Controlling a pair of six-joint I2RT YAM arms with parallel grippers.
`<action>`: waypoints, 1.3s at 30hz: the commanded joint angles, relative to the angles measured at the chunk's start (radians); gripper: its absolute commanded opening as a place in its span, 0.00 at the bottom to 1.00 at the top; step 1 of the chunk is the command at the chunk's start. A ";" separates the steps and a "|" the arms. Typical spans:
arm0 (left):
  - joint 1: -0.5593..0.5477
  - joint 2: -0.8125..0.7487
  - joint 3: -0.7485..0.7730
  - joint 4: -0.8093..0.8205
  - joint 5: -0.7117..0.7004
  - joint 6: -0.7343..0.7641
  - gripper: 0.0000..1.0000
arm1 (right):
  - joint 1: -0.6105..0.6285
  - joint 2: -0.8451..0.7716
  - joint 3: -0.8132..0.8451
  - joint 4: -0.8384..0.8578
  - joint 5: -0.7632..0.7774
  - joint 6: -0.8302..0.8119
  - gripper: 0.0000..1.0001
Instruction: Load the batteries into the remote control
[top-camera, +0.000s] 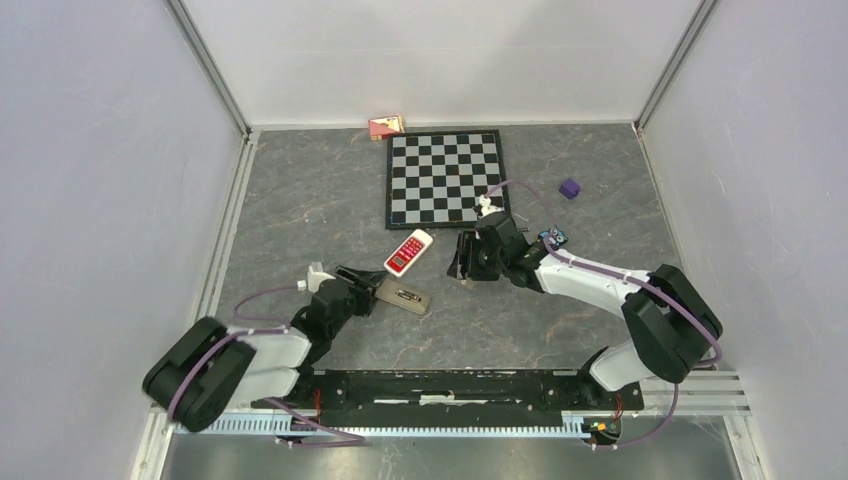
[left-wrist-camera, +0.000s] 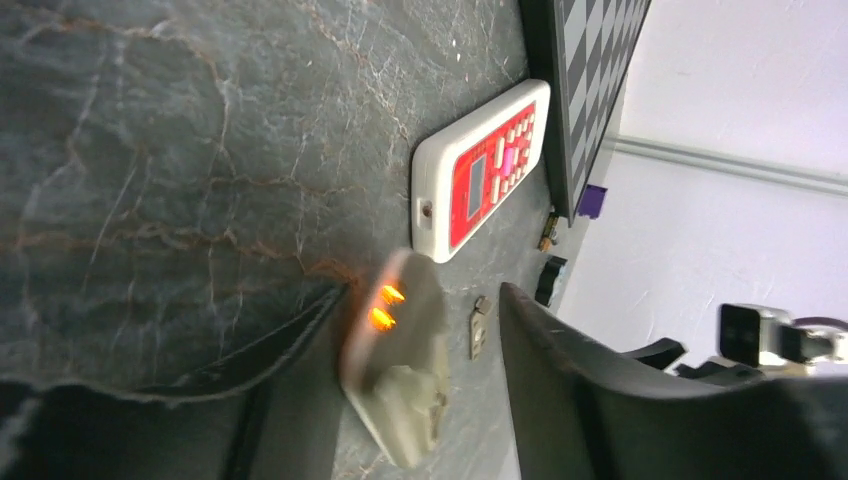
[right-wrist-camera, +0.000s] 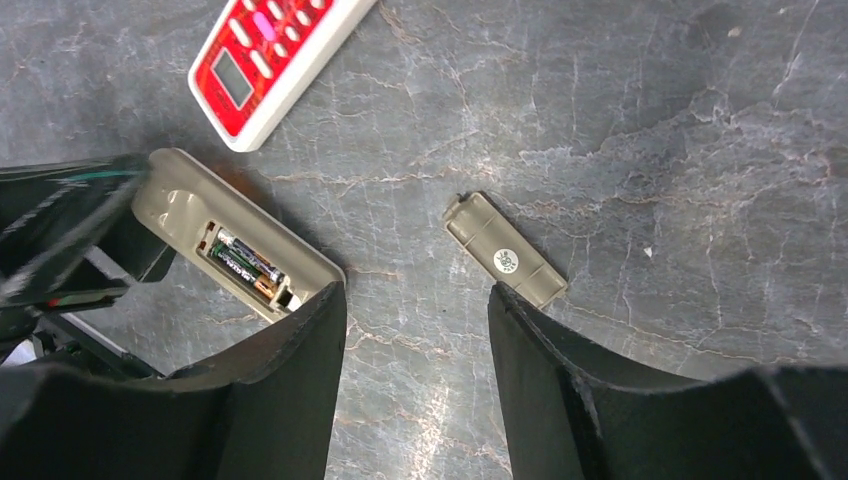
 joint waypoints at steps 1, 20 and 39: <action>-0.019 -0.196 0.033 -0.420 -0.121 -0.026 0.68 | 0.007 0.036 0.039 -0.029 0.015 0.065 0.58; -0.017 -0.405 0.259 -1.199 -0.107 -0.016 1.00 | 0.028 0.198 0.187 -0.209 0.151 0.319 0.41; -0.010 -0.275 0.503 -1.460 -0.115 0.128 1.00 | 0.030 0.287 0.271 -0.230 0.107 0.363 0.33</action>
